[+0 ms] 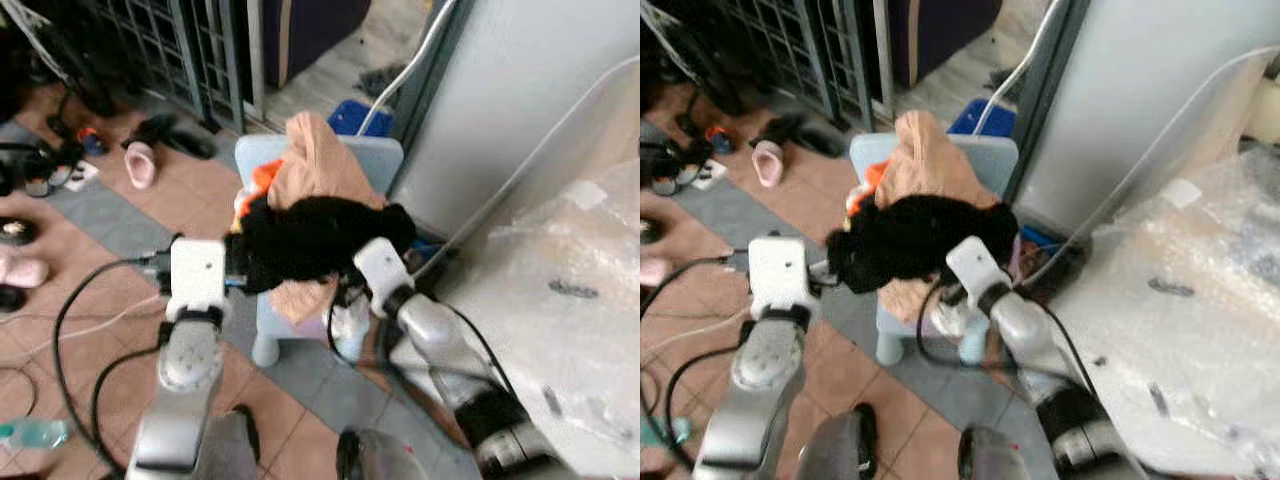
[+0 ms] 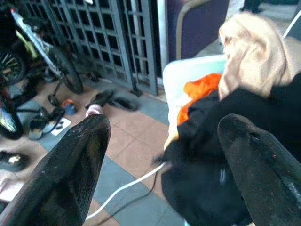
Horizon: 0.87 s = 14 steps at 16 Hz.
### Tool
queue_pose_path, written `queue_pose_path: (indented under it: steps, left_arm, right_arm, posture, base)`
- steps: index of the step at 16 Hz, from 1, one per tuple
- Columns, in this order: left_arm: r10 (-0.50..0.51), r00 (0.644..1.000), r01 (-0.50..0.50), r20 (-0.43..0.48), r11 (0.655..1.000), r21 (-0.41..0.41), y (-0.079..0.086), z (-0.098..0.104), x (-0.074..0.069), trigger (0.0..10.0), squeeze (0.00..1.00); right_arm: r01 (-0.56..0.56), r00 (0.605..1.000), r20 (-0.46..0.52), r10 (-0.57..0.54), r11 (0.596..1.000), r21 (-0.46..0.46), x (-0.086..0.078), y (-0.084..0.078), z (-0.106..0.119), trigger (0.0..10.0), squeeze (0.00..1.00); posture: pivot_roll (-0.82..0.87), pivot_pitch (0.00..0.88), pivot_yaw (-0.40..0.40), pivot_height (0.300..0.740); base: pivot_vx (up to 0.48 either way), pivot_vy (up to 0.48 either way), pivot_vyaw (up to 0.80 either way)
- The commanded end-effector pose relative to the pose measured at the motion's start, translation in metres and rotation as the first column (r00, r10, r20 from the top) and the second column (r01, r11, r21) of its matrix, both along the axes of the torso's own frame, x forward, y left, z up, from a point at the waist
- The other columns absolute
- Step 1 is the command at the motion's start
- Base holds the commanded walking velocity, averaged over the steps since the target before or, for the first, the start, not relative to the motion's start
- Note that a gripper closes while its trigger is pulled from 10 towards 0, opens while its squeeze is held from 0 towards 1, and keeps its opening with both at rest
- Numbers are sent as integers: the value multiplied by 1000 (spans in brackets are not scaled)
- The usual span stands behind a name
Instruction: Clothes washing
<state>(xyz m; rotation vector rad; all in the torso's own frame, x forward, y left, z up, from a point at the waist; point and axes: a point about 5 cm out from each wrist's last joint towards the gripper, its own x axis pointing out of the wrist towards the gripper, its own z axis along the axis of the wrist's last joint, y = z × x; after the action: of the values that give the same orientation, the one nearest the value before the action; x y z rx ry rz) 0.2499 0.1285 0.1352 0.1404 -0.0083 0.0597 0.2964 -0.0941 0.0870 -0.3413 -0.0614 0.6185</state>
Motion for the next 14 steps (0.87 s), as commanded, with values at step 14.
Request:
queue_pose_path:
  steps: [14]
  left_arm:
    - [-63,998,63,10,997,-40,-14,0,20,10000,0]
  right_arm:
    - [184,959,126,-255,893,411,67,-24,129,0,0]
  posture:
    - [-2,77,37,740]
  base:
    - [0,0,0]
